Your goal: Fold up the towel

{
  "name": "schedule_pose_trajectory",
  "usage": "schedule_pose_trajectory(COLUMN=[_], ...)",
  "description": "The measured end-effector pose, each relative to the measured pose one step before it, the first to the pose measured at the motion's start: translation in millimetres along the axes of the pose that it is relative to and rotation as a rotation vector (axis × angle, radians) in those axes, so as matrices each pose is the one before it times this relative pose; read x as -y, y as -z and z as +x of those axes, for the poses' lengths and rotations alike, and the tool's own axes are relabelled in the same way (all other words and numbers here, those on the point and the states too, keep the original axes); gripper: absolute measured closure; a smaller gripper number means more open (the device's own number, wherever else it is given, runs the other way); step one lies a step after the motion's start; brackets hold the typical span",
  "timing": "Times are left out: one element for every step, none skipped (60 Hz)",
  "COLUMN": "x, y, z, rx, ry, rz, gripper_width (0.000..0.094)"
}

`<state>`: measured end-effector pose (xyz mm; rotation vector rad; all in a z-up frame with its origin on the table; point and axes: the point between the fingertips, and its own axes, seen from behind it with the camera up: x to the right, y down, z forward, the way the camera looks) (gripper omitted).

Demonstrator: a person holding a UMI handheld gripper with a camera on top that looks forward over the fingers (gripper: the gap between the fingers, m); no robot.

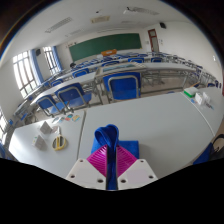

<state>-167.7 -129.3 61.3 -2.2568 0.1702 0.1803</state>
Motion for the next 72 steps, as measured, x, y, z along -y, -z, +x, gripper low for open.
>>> schedule_pose_trajectory(x=[-4.59,-4.84,-6.94,-2.27,-1.09,-1.04,-0.94,-0.50,0.43,0.19,1.79,-1.42,0.86,0.80,0.79,0.53,0.44,0.64,5.19,-1.71,0.90,1.25,1.51,1.65,1.76,1.62,2.76,1.39,1.73,1.77,1.37,1.65,1.66,1.65,1.61,1.17,0.91,1.34,1.23,0.20,-0.10,-0.47,-0.23,-0.01,-0.99,-0.22,-0.57,-0.56,-0.63,-1.14,-0.49,-1.14,-1.40,-1.12,-1.26,-2.15,-0.67,-0.91,-0.76,-0.61,-0.16,0.12,0.68,0.45,0.51,0.37,-0.17,0.31,-0.14,0.34,-0.12,-0.32], y=[-0.78,-0.85,0.72,0.11,0.05,0.49,1.05,1.31,1.44,1.69,2.94,2.93,1.96,2.55,2.60,3.20,3.57,3.80,2.91,6.09,3.49,4.59,4.98,5.50,5.60,6.14,6.49,5.51,6.00,6.39,6.87,6.98,7.18,7.24,7.64,7.59,7.71,7.27,7.33,7.50,7.37,7.63,7.92,7.92,9.19,7.71,7.30,6.96,6.85,6.51,5.67,5.99,6.01,5.88,5.84,7.22,5.06,4.57,4.42,4.18,3.99,3.43,3.32,3.07,3.04,2.25,0.91,2.03,1.49,1.05,1.48,1.12], z=[7.43,7.64,14.14,8.03,4.72,7.52,7.89,7.45,6.67,8.11,6.91,0.91,1.09,1.97,1.39,1.02,0.69,0.18,-0.06,1.43,-1.14,-0.89,-1.37,-1.71,-1.87,-1.64,-7.01,1.99,-2.10,-2.19,-2.55,-2.47,-2.49,-2.91,-3.46,-3.71,-3.56,-7.93,-0.67,-3.17,-3.10,-3.12,-3.19,-2.79,-3.91,-2.22,-2.08,-1.96,-1.96,-3.14,-1.91,-1.76,-1.44,-1.27,-1.13,-0.77,-0.72,-0.71,-0.76,-0.74,-0.63,-0.43,-0.36,-0.39,-0.35,-0.49,-0.63,0.09,0.02,-0.03,0.11,0.15], rx=[-0.01001,-0.01144,-0.01365,-0.01791,-0.01931,-0.01940,-0.02007,-0.01968,-0.01667,-0.01156,-0.00745,-0.00533,-0.00680,-0.00625,-0.00412,-0.00222,-0.00072,-0.00019,-0.00069,0.00038,-0.00110,-0.00100,-0.00085,-0.00113,-0.00153,-0.00272,-0.00641,-0.00067,-0.00302,-0.00265,-0.00291,-0.00315,-0.00322,-0.00195,-0.00072,0.00066,0.00002,-0.00466,-0.00147,-0.00114,-0.00146,-0.00175,-0.00160,-0.00181,-0.00275,-0.00283,-0.00299,-0.00298,-0.00235,-0.00270,-0.00200,-0.00229,-0.00231,-0.00182,-0.00051,-0.00010,0.00049,0.00010,-0.00002,-0.00067,-0.00131,-0.00152,-0.00161,-0.00158,-0.00147,-0.00157,-0.00237,-0.00225,-0.00209,-0.00155,-0.00078,0.00001], ry=[-0.0039,-0.0032,0.0006,0.0006,0.0015,0.0051,0.0064,0.0079,0.0091,0.0113,0.0105,0.0078,0.0070,0.0073,0.0065,0.0058,0.0056,0.0050,0.0053,0.0029,0.0032,0.0034,0.0043,0.0048,0.0050,0.0052,0.0062,0.0062,0.0066,0.0062,0.0054,0.0043,0.0034,0.0021,0.0008,0.0004,0.0005,0.0019,0.0017,0.0018,0.0021,0.0027,0.0027,0.0027,0.0029,0.0029,0.0034,0.0039,0.0036,0.0029,0.0023,0.0020,0.0014,0.0011,0.0000,-0.0013,-0.0020,-0.0022,-0.0009,0.0004,0.0012,0.0005,-0.0006,-0.0014,-0.0007,-0.0005,0.0008,0.0011,0.0008,0.0006,0.0001,-0.0008], rz=[-0.01316,-0.01462,-0.01059,-0.00869,-0.00171,-0.00182,-0.00101,0.00069,0.00310,0.00325,0.00384,0.00775,0.00572,0.00504,0.00459,0.00346,0.00292,0.00288,-0.00005,0.00637,0.00480,0.00470,0.00522,0.00645,0.00698,0.00644,0.00471,0.00759,0.00748,0.00800,0.00693,0.00669,0.00753,0.00737,0.00669,0.00623,0.00580,0.00458,0.00419,0.00315,0.00243,0.00210,0.00333,0.00454,0.00510,0.00429,0.00294,0.00227,0.00231,0.00240,0.00056,-0.00044,-0.00110,-0.00033,0.00008,0.00138,0.00032,-0.00047,-0.00070,-0.00017,0.00113,0.00197,0.00217,0.00211,0.00138,0.00088,0.00165,0.00177,0.00180,0.00157,0.00092,0.00010], gripper_width=[0.0779,0.0698,0.0586,0.0488,0.0373,0.0278,0.0203,0.0145,0.0108,0.0089,0.0081,0.0080,0.0080,0.0082,0.0080,0.0080,0.0081,0.0080,0.0079,0.0079,0.0079,0.0081,0.0082,0.0083,0.0084,0.0081,0.0082,0.0083,0.0082,0.0083,0.0082,0.0081,0.0081,0.0081,0.0083,0.0083,0.0081,0.0081,0.0083,0.0083,0.0083,0.0084,0.0084,0.0083,0.0083,0.0083,0.0083,0.0082,0.0083,0.0082,0.0083,0.0083,0.0083,0.0085,0.0086,0.0085,0.0084,0.0086,0.0086,0.0085,0.0086,0.0082,0.0085,0.0084,0.0083,0.0087,0.0086,0.0085,0.0085,0.0084,0.0084,0.0085])
